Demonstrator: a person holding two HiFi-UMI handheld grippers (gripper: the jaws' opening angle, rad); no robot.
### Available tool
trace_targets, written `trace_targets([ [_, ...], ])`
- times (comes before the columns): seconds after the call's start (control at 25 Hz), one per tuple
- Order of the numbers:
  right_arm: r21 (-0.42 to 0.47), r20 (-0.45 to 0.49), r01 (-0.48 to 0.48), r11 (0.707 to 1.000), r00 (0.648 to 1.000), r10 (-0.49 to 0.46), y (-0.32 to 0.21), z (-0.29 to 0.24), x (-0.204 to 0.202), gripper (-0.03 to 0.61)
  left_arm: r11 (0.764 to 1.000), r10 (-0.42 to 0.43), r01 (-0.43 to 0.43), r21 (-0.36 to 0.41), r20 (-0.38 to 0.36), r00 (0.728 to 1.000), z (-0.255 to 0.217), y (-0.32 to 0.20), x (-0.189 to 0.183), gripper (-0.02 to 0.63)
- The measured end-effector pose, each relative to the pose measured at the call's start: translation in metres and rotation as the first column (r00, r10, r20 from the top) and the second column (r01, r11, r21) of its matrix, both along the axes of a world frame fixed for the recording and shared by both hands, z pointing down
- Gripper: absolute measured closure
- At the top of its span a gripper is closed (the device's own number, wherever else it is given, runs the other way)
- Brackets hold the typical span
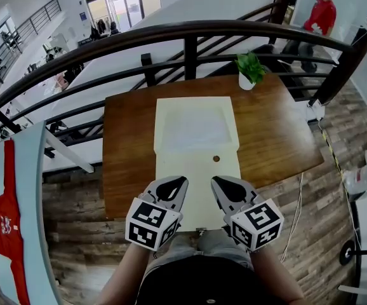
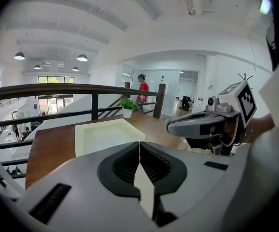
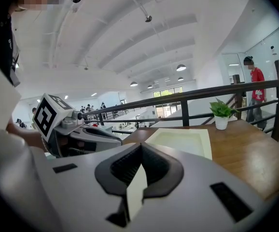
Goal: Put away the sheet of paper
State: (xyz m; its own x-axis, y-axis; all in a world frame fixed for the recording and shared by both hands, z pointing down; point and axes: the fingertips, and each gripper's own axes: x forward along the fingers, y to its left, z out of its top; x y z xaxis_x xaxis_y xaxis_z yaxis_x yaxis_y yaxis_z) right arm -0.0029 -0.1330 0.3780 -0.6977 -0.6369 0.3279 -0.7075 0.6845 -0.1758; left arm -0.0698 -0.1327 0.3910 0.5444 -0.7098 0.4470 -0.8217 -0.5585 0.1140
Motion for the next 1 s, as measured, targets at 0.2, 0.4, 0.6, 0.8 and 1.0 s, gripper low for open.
trace_targets([
  [0.2,0.0,-0.004,0.008,1.0,1.0,-0.008,0.0,0.001,-0.001,0.552,1.0,0.001,-0.001,-0.006,-0.008,1.0,0.002,-0.001,0.003,0.595],
  [0.4,0.003,-0.013,0.018,1.0,1.0,-0.018,0.001,0.0,0.0,0.552,1.0,0.005,-0.006,-0.023,-0.031,0.999,0.003,0.0,0.006,0.595],
  [0.6,-0.002,-0.005,0.03,1.0,1.0,-0.03,0.002,-0.001,-0.001,0.552,0.999,0.018,-0.02,-0.036,-0.068,0.997,0.001,0.004,0.012,0.595],
  [0.8,0.002,-0.01,0.04,0.999,0.999,-0.04,-0.002,-0.003,-0.001,0.552,0.999,0.017,-0.019,-0.033,-0.084,0.996,-0.003,0.002,0.015,0.595],
  [1.0,0.007,-0.024,0.053,0.999,0.998,-0.052,-0.003,-0.003,0.002,0.552,0.999,0.006,-0.009,-0.035,-0.087,0.996,-0.001,0.0,0.014,0.595],
])
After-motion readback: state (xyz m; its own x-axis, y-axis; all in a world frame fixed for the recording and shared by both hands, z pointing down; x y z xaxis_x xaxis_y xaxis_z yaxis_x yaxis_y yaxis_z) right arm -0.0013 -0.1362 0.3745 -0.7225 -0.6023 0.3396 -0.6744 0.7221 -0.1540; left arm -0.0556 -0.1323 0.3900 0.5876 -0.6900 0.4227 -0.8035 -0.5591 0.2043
